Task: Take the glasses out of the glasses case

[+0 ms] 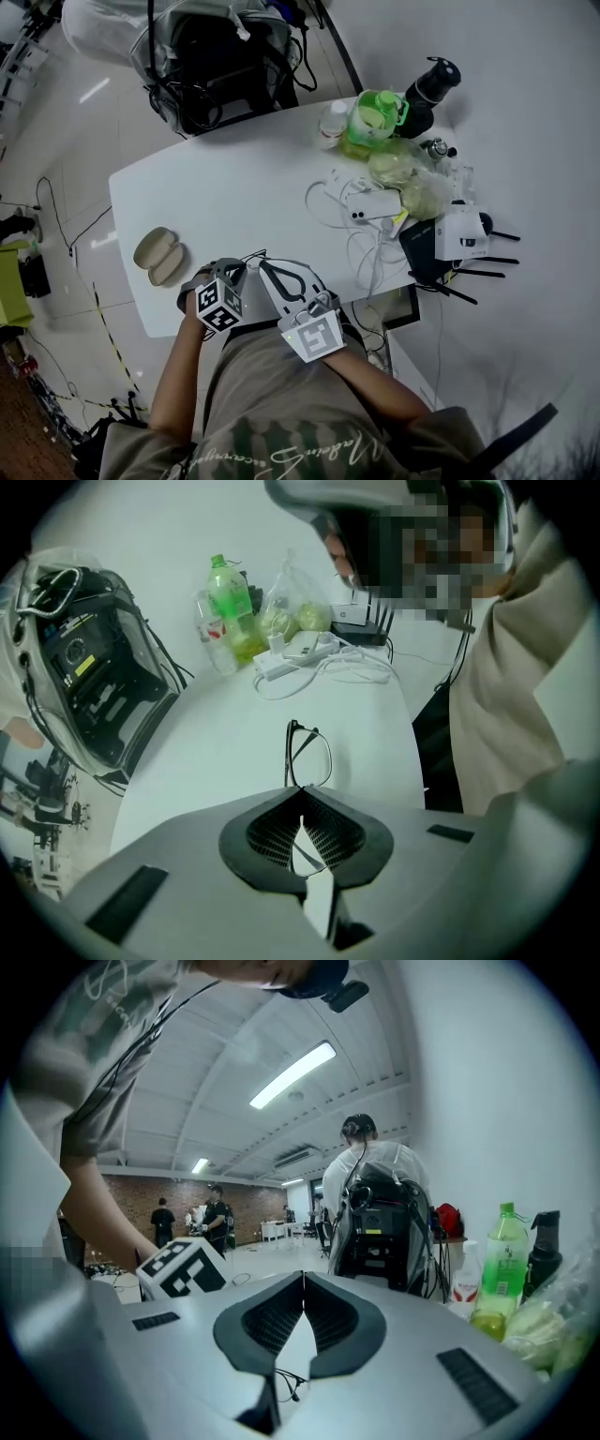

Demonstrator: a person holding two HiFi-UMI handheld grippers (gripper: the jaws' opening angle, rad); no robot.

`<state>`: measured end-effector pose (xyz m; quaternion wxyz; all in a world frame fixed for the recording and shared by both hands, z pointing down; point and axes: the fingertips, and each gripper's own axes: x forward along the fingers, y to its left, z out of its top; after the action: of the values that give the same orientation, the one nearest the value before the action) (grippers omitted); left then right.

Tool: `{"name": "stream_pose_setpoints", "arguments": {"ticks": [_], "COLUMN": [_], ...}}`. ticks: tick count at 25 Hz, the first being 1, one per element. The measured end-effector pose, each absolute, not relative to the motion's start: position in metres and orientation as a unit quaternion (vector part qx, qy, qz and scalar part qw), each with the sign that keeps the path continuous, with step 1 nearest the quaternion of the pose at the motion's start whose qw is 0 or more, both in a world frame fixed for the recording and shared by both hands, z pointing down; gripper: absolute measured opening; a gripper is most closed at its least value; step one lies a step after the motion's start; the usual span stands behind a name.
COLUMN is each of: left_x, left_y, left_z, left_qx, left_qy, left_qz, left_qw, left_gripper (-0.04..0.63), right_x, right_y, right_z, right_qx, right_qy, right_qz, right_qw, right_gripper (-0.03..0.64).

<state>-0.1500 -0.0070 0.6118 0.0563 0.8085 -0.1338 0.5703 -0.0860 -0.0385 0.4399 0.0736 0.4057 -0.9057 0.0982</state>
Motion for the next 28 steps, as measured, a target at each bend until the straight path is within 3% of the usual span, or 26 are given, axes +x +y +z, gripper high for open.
{"name": "stream_pose_setpoints", "arguments": {"ticks": [28], "left_x": [-0.052], "left_y": [0.005], "left_z": [0.613], "left_qx": [0.803], "left_qy": [-0.157], "left_qz": [0.567], "left_qw": [0.091], "left_gripper": [0.017], "right_x": [-0.015], "right_y": [-0.04], "right_z": [0.471], "right_qx": [0.384], "right_qy": [-0.917], "right_qz": [0.091], "right_qw": [0.068], "right_gripper": [0.012]}}
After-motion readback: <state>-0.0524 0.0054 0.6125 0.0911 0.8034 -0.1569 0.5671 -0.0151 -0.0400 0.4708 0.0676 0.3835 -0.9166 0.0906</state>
